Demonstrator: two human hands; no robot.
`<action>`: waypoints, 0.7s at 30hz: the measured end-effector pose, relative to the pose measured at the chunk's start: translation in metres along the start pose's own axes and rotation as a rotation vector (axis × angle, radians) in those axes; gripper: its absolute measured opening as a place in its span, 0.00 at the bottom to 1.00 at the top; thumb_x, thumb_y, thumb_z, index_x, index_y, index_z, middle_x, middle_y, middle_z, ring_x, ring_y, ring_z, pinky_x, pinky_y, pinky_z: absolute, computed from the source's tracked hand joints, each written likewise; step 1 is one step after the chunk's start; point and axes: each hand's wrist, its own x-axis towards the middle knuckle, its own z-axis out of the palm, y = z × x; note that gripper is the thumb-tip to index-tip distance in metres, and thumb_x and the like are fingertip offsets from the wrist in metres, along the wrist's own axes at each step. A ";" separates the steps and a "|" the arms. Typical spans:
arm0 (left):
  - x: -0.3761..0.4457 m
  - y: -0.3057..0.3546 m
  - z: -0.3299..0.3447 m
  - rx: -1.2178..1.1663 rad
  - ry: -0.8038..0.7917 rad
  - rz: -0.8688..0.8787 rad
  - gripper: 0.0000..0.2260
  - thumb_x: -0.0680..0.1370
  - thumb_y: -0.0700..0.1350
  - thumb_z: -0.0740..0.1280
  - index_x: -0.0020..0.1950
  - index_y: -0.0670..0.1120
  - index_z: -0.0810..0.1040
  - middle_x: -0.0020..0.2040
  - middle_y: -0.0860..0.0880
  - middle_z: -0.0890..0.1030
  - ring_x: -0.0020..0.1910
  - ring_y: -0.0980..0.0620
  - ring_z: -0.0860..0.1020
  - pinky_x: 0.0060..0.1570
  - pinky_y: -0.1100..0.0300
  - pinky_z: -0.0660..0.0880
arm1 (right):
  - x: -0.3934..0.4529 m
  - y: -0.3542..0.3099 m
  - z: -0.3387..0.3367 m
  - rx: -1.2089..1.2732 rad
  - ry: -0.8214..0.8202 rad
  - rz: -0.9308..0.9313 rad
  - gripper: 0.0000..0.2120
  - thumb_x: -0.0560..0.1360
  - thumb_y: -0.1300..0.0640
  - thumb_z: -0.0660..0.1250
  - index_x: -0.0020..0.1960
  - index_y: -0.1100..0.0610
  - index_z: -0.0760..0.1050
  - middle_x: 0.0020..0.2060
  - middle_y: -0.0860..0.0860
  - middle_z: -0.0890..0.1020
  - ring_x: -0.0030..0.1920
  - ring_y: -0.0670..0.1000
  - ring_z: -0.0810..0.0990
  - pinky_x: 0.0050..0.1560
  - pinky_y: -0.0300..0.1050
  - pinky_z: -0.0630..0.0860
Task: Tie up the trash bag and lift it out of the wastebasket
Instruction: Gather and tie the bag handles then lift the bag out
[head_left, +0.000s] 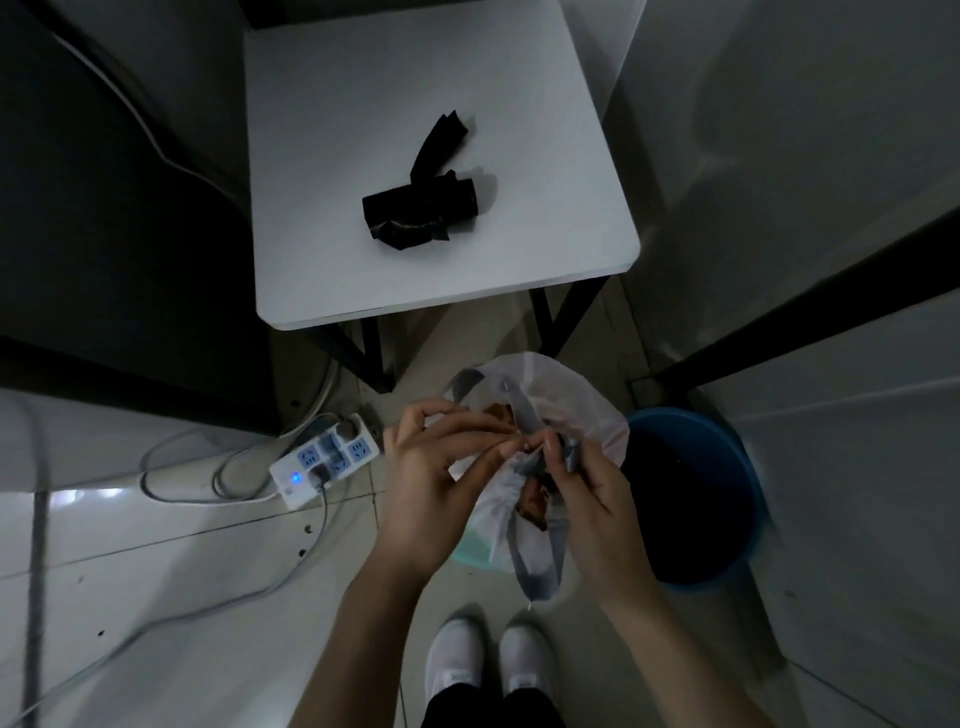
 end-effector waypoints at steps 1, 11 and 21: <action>-0.001 0.002 0.000 0.002 0.024 0.005 0.08 0.73 0.54 0.63 0.49 0.59 0.78 0.47 0.71 0.73 0.52 0.61 0.66 0.48 0.46 0.70 | -0.001 -0.001 -0.001 0.015 0.002 0.027 0.14 0.73 0.51 0.59 0.46 0.61 0.76 0.39 0.58 0.81 0.43 0.55 0.81 0.43 0.47 0.78; -0.023 0.009 -0.002 -0.009 0.089 0.045 0.12 0.72 0.53 0.66 0.54 0.63 0.75 0.56 0.68 0.76 0.60 0.65 0.68 0.59 0.67 0.62 | 0.006 -0.008 -0.011 -0.005 -0.148 0.169 0.18 0.72 0.47 0.62 0.46 0.62 0.79 0.41 0.63 0.82 0.45 0.58 0.81 0.48 0.51 0.75; -0.012 -0.017 -0.010 0.143 -0.241 0.120 0.11 0.72 0.52 0.62 0.52 0.58 0.79 0.50 0.64 0.75 0.58 0.57 0.65 0.55 0.60 0.60 | 0.006 -0.025 -0.018 0.107 -0.381 0.163 0.21 0.69 0.55 0.65 0.42 0.77 0.73 0.37 0.65 0.76 0.42 0.55 0.73 0.44 0.36 0.72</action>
